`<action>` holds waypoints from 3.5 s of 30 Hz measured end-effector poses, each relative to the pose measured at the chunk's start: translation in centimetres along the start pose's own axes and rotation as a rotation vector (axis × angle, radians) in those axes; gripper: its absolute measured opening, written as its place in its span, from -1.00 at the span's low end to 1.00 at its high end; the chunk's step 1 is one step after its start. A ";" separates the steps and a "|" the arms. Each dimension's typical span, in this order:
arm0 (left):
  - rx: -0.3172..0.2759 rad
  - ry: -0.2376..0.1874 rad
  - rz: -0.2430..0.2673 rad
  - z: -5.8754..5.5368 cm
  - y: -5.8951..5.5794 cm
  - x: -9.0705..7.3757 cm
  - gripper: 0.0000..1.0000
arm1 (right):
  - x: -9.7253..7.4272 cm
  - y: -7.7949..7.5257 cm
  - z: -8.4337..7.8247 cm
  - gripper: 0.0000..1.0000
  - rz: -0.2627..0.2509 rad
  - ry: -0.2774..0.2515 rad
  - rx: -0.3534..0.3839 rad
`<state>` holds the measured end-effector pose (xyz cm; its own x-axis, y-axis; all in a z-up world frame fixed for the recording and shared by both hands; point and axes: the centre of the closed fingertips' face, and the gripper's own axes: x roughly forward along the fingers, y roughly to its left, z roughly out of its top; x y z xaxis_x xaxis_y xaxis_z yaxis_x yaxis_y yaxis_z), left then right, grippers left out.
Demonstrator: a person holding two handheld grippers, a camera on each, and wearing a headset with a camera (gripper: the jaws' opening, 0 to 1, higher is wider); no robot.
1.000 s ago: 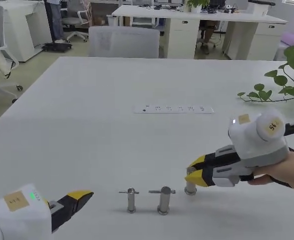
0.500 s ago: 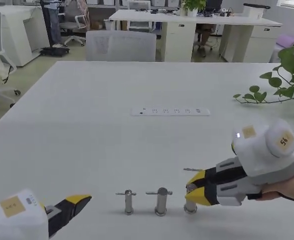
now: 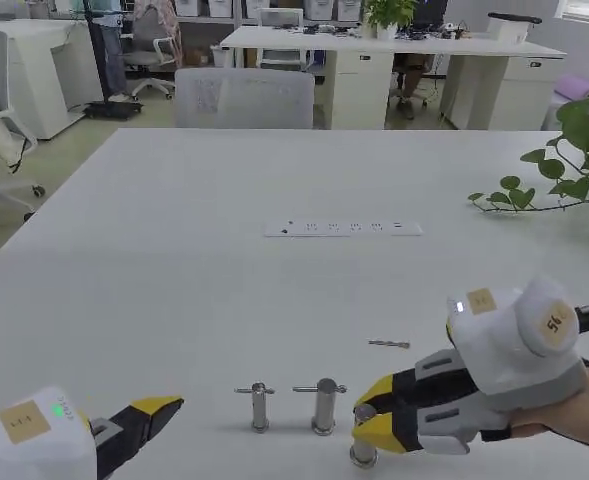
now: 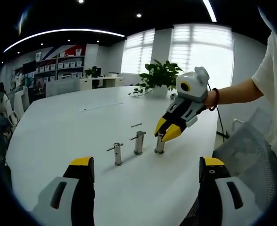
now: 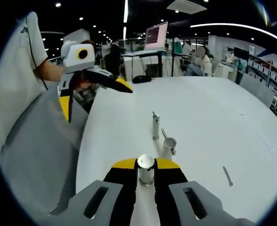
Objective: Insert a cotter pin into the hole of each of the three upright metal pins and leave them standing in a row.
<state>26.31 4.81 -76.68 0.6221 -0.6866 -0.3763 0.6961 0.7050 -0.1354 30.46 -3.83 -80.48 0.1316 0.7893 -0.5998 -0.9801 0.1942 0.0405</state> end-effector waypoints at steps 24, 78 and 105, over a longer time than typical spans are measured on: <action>0.000 -0.007 0.005 -0.1 0.0 -0.3 0.83 | 1.5 1.4 -0.5 -0.74 -0.033 -0.014 -0.008; -0.014 -0.022 -0.002 0.1 -0.1 -0.2 0.88 | -3.5 -3.6 1.0 -0.36 -0.143 -0.060 0.148; -0.021 -0.028 0.009 0.3 1.0 0.4 0.82 | -3.5 -11.9 -2.5 -0.37 -0.194 0.123 0.145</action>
<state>27.31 5.17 -76.71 0.6384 -0.6849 -0.3514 0.6830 0.7145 -0.1517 41.26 -10.38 -80.89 0.2874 0.6542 -0.6996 -0.9055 0.4236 0.0241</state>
